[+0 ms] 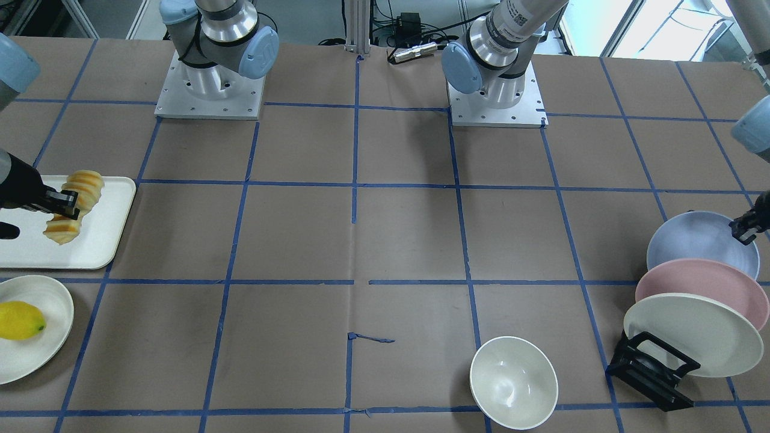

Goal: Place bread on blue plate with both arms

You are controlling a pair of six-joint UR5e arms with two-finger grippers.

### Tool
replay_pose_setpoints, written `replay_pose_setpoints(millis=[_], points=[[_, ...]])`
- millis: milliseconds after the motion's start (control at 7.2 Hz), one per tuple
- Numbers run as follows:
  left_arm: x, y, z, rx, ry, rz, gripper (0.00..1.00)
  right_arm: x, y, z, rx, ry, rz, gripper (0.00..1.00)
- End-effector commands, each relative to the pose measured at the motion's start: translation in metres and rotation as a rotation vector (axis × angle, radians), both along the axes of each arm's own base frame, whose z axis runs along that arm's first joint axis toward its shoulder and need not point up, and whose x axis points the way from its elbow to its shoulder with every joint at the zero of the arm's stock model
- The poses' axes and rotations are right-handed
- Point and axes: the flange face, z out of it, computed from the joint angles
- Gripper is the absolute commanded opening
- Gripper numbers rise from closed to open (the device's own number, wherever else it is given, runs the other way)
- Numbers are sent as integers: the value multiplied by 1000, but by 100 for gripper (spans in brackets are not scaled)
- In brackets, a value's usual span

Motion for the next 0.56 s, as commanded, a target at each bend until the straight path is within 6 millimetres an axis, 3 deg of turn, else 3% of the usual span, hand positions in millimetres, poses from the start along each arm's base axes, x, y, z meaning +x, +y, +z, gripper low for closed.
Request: replay_pose_setpoints(millis=[0,417], points=[[-3,5,17,39,20,-10,0,42,-23,45,22,5,-4,0],[-6,39,55,241,188,-105,0,90,-30,84,-25,-18,-40,0]])
